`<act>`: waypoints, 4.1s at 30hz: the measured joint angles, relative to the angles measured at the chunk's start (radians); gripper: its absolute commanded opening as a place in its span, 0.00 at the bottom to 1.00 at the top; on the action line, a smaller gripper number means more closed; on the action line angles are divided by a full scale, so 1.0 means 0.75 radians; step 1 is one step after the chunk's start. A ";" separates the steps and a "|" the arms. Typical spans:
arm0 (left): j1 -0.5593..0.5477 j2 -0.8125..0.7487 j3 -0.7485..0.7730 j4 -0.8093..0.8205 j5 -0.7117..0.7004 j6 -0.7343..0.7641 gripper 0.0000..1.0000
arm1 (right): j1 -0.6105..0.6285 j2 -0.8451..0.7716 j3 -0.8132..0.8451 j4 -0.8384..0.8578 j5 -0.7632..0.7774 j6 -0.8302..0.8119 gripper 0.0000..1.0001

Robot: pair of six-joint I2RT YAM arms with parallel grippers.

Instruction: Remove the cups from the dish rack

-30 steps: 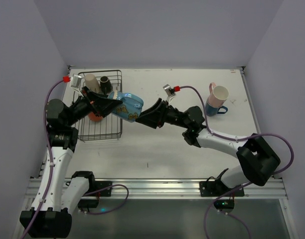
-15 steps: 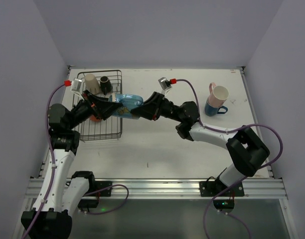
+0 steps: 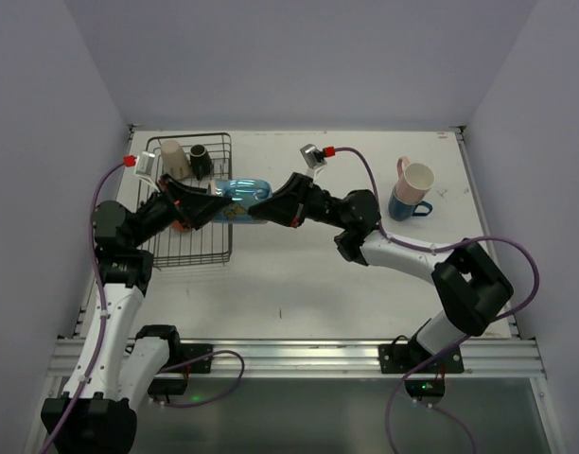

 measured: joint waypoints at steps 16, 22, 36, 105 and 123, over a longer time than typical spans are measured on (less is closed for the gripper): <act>-0.012 0.071 0.003 -0.059 0.052 0.038 1.00 | -0.007 -0.200 -0.035 -0.365 -0.011 -0.202 0.00; -0.012 0.059 0.003 -0.084 0.053 0.067 1.00 | -0.007 -0.217 -0.043 -0.393 -0.011 -0.218 0.00; -0.003 0.016 -0.011 0.032 0.135 0.050 1.00 | -0.010 -0.292 -0.078 -0.438 -0.017 -0.237 0.00; -0.003 0.155 0.232 -1.058 -0.962 0.657 0.98 | -0.379 0.254 0.830 -2.730 1.290 -1.103 0.00; -0.003 0.343 0.327 -1.157 -1.284 0.692 1.00 | -0.469 0.422 0.832 -2.661 1.124 -1.133 0.00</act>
